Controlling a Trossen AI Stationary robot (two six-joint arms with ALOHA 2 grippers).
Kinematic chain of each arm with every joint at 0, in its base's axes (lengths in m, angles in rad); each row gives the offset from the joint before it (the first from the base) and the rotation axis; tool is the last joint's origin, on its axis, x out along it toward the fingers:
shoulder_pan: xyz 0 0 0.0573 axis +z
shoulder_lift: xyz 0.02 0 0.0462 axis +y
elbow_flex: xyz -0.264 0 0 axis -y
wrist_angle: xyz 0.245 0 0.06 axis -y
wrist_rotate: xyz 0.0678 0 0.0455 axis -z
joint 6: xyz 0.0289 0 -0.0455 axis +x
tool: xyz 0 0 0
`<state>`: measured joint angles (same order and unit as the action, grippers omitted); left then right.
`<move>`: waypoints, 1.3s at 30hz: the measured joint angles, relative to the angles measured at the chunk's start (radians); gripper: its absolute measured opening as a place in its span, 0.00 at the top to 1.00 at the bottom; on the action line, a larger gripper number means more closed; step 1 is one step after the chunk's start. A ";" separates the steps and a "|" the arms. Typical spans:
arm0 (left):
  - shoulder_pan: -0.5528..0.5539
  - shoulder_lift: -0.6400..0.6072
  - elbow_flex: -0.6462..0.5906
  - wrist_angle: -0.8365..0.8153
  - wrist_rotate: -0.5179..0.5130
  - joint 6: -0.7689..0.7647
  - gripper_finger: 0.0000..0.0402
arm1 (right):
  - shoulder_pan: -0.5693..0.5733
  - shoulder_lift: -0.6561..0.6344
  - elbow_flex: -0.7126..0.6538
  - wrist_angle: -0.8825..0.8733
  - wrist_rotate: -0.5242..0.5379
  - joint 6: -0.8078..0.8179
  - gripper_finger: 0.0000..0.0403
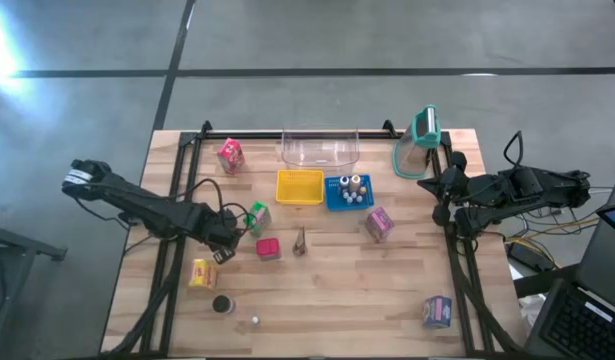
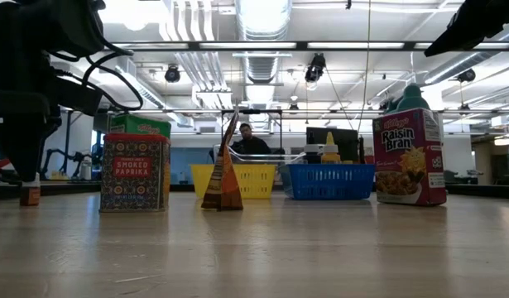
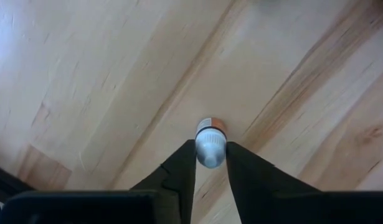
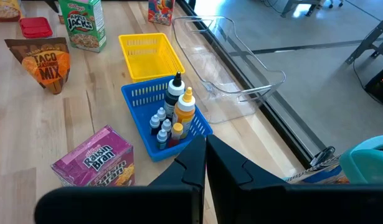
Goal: Pick & Place Kitchen Items
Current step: Put the orange food coloring bottle into the blue bin
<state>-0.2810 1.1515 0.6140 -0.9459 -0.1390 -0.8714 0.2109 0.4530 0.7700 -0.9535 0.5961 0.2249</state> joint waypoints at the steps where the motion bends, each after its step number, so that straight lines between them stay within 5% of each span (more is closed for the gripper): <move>1: 0.000 0.000 0.000 0.000 0.000 0.000 0.78 | 0.000 0.000 0.000 0.000 0.000 0.000 0.98; 19: 0.000 0.000 0.048 -0.005 0.014 0.036 0.79 | 0.000 0.000 0.000 0.000 0.000 0.000 0.98; 39: -0.025 0.000 0.409 -0.064 0.029 0.129 0.79 | 0.000 0.000 0.000 0.000 0.000 0.000 0.98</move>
<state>-0.3061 1.1519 1.0229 -1.0101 -0.1097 -0.7420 0.2110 0.4527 0.7700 -0.9532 0.5961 0.2249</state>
